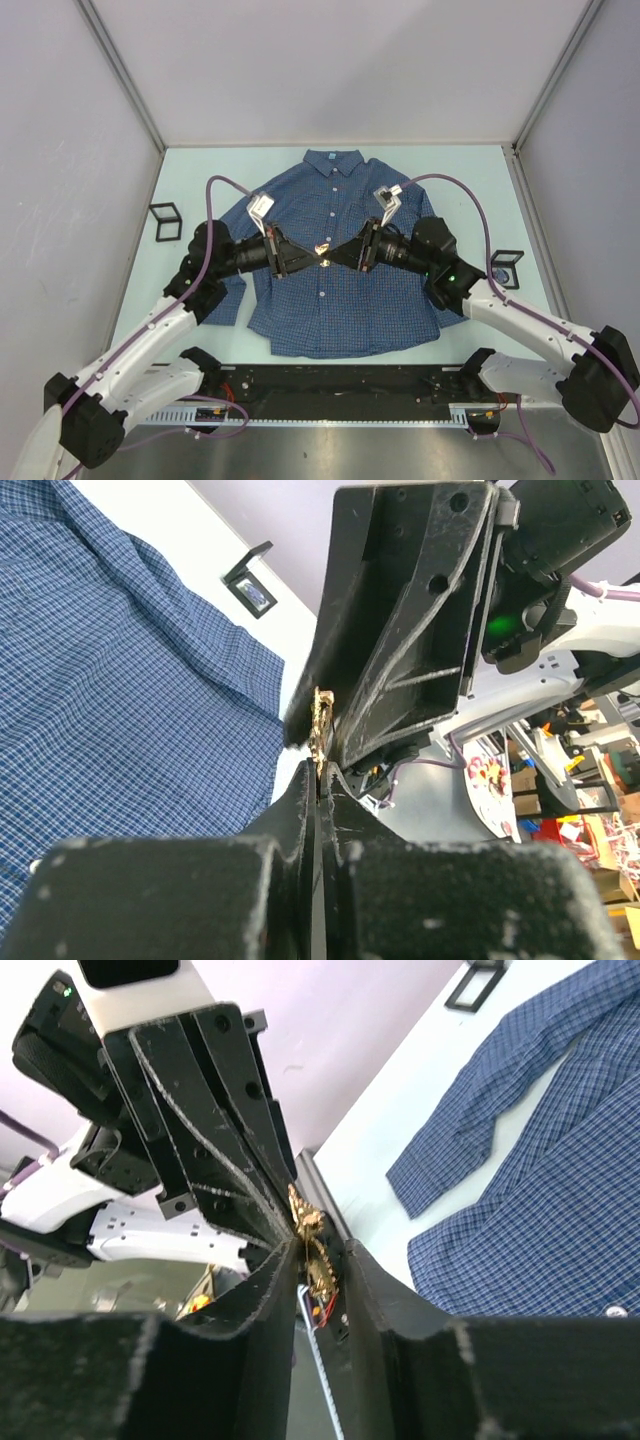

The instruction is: Remove the brooch from the garment

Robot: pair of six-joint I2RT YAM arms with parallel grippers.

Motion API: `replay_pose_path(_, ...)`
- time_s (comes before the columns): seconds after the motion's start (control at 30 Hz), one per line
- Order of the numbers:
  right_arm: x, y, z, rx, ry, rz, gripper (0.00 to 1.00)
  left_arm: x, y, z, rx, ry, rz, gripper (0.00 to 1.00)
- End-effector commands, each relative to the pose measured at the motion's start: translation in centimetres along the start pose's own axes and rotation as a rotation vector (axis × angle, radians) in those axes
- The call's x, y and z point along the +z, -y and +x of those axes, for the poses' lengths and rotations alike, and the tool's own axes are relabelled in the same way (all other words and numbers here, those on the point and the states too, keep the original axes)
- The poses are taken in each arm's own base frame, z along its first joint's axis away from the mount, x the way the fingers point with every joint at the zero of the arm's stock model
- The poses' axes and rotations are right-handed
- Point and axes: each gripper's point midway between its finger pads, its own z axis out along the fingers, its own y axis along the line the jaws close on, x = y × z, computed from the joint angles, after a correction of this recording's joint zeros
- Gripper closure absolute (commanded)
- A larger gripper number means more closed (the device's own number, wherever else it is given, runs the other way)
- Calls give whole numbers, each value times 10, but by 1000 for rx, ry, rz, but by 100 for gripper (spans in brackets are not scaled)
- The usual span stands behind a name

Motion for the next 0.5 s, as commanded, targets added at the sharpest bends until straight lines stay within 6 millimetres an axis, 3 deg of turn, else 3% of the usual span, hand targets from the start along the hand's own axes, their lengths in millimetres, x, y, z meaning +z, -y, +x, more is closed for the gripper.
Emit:
replay_pose_path(0.0,-2,8,-16,-57,84,64,65,-4,27,-4,16,10,77,100)
replay_pose_path(0.27,-25,-7,-11,-162,71,31,32,-6,3,-6,12,2,-82,100)
replay_pose_path(0.4,-39,-7,-8,-209,75,35,27,-13,-20,-3,-15,-24,-223,100)
replay_pose_path(0.47,-44,1,-7,-221,69,75,26,-19,-32,-11,-10,1,-299,100)
